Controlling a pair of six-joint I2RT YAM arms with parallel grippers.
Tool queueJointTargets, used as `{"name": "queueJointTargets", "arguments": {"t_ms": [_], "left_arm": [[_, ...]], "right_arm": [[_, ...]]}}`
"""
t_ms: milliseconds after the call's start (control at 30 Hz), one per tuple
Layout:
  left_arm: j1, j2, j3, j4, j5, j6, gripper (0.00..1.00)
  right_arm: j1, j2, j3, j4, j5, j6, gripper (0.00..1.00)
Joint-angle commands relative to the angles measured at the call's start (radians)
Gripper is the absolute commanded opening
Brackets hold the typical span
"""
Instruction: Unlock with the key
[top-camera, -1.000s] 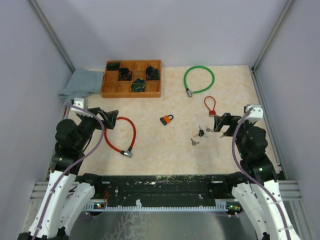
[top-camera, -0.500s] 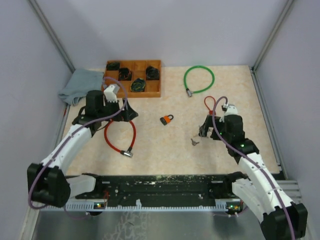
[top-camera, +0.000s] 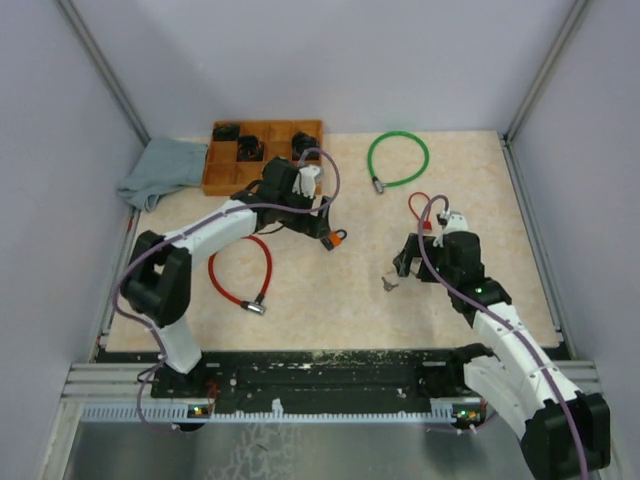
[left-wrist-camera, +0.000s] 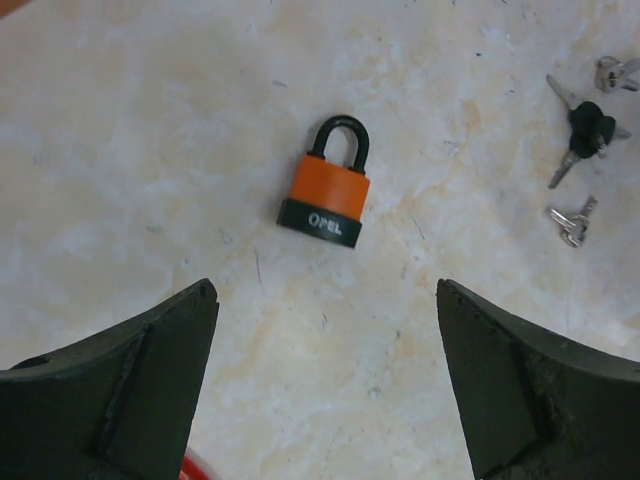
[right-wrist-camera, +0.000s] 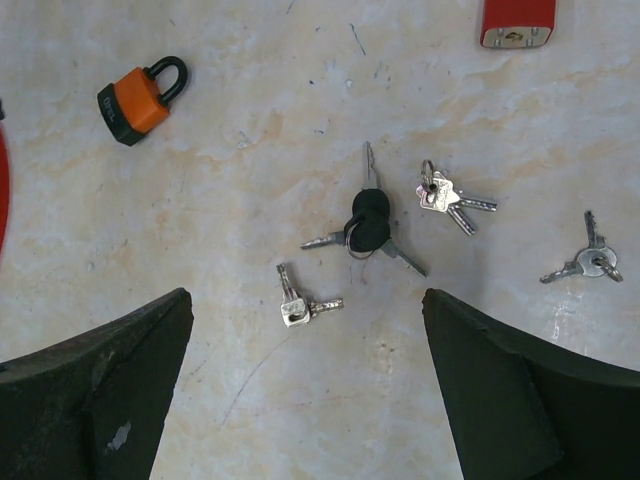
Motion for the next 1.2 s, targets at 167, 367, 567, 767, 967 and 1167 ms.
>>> {"name": "queueJointTargets", "arguments": {"t_ms": [167, 367, 567, 767, 967, 1167], "left_arm": [[-0.089, 0.308, 0.344, -0.218, -0.148, 0.298, 0.93], [-0.099, 0.389, 0.420, -0.252, -0.116, 0.438, 0.89], [-0.129, 0.434, 0.463, -0.287, -0.103, 0.490, 0.85], [-0.178, 0.476, 0.491, -0.306, -0.179, 0.485, 0.81], [-0.193, 0.491, 0.491, -0.303, -0.248, 0.437, 0.73], [-0.199, 0.464, 0.469, -0.312, -0.334, 0.288, 0.56]], "right_arm": [[-0.006, 0.004, -0.022, 0.096, -0.044, 0.008, 0.98], [-0.004, 0.010, -0.028, 0.116, -0.051, 0.012, 0.98], [-0.003, 0.002, -0.035, 0.110, -0.048, 0.013, 0.98], [0.003, 0.014, -0.035, 0.118, -0.047, 0.014, 0.98], [0.014, 0.036, -0.042, 0.123, -0.041, 0.014, 0.98], [0.045, 0.059, -0.036, 0.121, -0.019, 0.011, 0.98]]}}
